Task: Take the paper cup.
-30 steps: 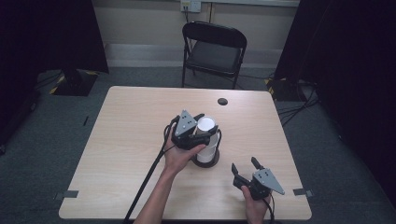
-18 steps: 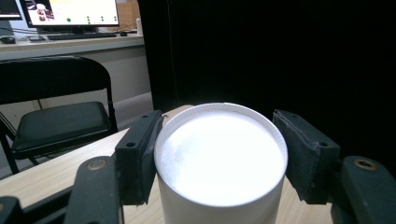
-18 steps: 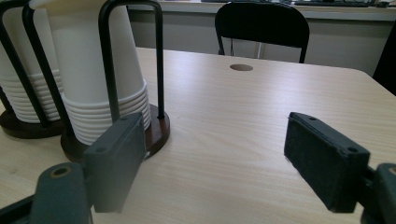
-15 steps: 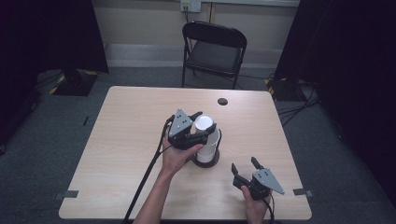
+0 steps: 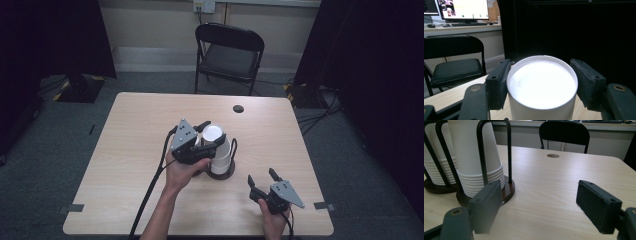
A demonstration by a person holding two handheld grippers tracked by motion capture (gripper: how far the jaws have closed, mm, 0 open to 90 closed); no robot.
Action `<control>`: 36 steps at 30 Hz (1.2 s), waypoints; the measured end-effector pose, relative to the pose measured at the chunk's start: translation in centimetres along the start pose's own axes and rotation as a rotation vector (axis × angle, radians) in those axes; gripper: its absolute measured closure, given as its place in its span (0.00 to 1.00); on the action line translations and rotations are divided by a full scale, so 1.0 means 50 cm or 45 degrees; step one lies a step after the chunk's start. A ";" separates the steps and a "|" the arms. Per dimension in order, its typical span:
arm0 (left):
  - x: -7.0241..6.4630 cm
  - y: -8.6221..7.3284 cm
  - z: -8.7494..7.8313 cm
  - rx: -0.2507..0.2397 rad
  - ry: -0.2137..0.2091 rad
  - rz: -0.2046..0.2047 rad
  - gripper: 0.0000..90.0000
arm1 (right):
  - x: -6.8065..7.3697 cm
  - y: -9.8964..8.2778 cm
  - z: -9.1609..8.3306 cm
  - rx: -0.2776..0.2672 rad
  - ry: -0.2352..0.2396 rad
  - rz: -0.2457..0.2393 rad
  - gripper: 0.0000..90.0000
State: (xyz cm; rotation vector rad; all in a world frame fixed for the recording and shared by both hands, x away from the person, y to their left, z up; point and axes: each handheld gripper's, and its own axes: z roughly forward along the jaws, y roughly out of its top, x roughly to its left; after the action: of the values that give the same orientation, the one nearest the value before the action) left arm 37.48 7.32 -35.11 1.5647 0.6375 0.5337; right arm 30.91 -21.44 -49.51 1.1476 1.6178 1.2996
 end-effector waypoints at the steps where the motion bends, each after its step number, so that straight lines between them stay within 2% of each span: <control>1: 0.000 -0.001 -0.004 -0.001 -0.002 -0.007 0.39 | 0.000 0.000 0.000 0.001 -0.001 -0.002 0.22; 5: 0.000 -0.007 -0.022 -0.023 0.007 -0.029 0.39 | 0.001 0.000 0.000 0.005 -0.002 -0.007 0.22; 7: -0.001 -0.009 -0.035 -0.038 0.027 -0.006 0.39 | 0.001 0.000 0.000 0.006 -0.001 -0.012 0.22; 13: 0.007 -0.009 -0.075 -0.053 0.017 -0.016 0.39 | 0.003 0.001 0.001 0.014 0.002 -0.023 0.22; 18: 0.009 -0.020 -0.092 -0.065 0.008 -0.063 0.39 | 0.006 0.001 0.002 0.016 -0.005 -0.036 0.22; 21: -0.001 -0.029 -0.104 -0.083 0.015 -0.110 0.39 | 0.007 0.002 0.004 0.028 -0.016 -0.044 0.22; 24: -0.012 -0.040 -0.113 -0.077 0.027 -0.106 0.39 | 0.008 0.002 0.004 0.029 -0.026 -0.045 0.22; 28: -0.018 -0.053 -0.119 -0.069 0.016 -0.142 0.39 | 0.009 0.001 0.003 0.022 -0.033 -0.043 0.23; 30: -0.021 -0.064 -0.122 -0.060 0.008 -0.168 0.39 | 0.008 0.001 0.003 0.021 -0.031 -0.038 0.23; 32: -0.026 -0.082 -0.125 -0.080 0.006 -0.199 0.39 | 0.008 0.001 0.003 0.020 -0.033 -0.035 0.24; 33: -0.027 -0.094 -0.125 -0.065 0.008 -0.217 0.39 | 0.008 0.002 0.004 0.021 -0.032 -0.033 0.24; 36: -0.026 -0.115 -0.124 -0.063 0.002 -0.285 0.39 | 0.010 0.001 0.002 0.008 -0.028 -0.031 0.25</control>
State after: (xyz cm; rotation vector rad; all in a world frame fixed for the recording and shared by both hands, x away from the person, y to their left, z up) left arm 31.87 11.23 -40.23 1.4250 0.7838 0.3798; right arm 30.88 -20.94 -49.50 1.1391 1.6165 1.2632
